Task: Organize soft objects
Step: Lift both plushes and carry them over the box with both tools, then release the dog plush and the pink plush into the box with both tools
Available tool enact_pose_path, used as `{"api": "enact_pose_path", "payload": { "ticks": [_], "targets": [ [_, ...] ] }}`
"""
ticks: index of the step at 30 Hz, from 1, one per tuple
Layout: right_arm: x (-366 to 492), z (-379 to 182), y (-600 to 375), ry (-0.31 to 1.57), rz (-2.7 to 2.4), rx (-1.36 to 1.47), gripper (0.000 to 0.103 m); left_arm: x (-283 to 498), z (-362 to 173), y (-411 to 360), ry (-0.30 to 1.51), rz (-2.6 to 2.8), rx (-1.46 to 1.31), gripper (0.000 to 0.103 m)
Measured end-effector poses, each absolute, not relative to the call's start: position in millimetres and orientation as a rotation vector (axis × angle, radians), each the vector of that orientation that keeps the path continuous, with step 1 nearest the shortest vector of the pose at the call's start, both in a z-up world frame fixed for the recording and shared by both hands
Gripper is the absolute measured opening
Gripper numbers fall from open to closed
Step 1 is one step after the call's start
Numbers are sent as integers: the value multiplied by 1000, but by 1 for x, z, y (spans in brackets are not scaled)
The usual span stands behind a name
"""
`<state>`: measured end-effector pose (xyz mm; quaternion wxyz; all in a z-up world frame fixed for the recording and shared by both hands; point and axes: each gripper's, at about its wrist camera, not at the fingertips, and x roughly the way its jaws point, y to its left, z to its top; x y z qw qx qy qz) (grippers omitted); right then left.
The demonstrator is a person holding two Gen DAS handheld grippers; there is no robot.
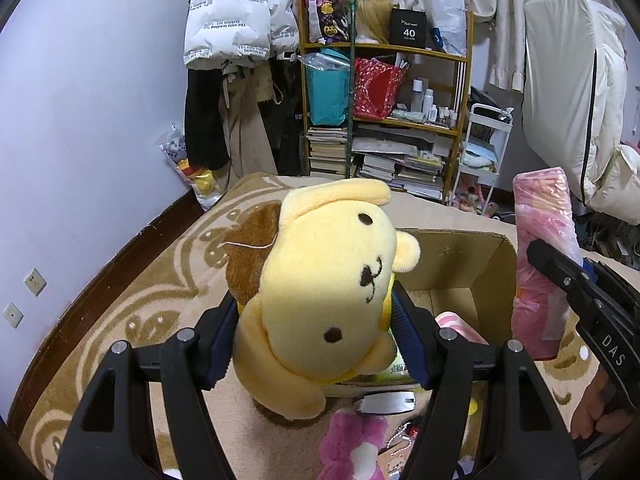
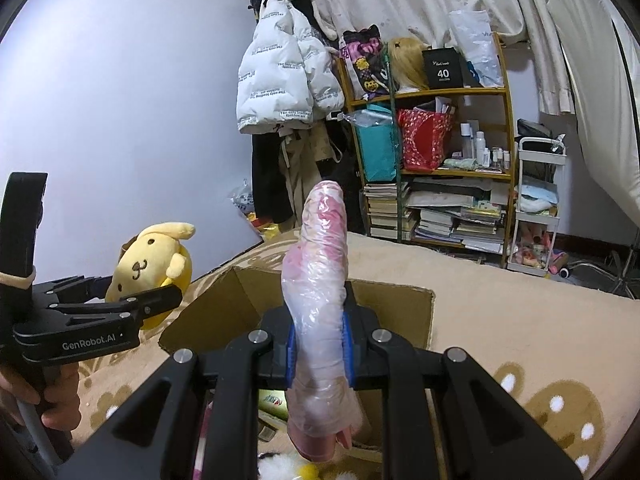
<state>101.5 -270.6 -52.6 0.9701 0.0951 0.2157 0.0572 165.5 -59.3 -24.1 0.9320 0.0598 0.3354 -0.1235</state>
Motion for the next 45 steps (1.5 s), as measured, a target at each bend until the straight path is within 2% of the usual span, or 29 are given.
{"api": "enact_pose_path", "payload": {
  "ticks": [20, 25, 27, 31, 33, 35, 37, 39, 45],
  "targets": [
    [111, -66, -274, 497, 92, 228, 23, 173, -38, -67, 767, -292, 154, 73],
    [112, -66, -277, 509, 82, 248, 26, 172, -41, -66, 777, -281, 160, 82],
    [112, -67, -277, 514, 83, 251, 33, 171, -40, -66, 774, -276, 171, 82],
    [111, -67, -277, 513, 83, 248, 35, 170, -41, -66, 778, -265, 190, 82],
    [108, -66, -276, 514, 83, 246, 45, 169, -41, -66, 784, -259, 200, 85],
    [107, -65, -277, 514, 82, 248, 51, 167, -40, -65, 790, -247, 211, 92],
    [102, -64, -277, 522, 77, 250, 54, 164, -37, -63, 783, -240, 215, 94],
    [96, -62, -278, 527, 73, 261, 66, 160, -34, -61, 787, -240, 217, 94],
    [75, -58, -281, 545, 50, 279, 78, 145, -30, -51, 804, -217, 204, 100]
  ]
}}
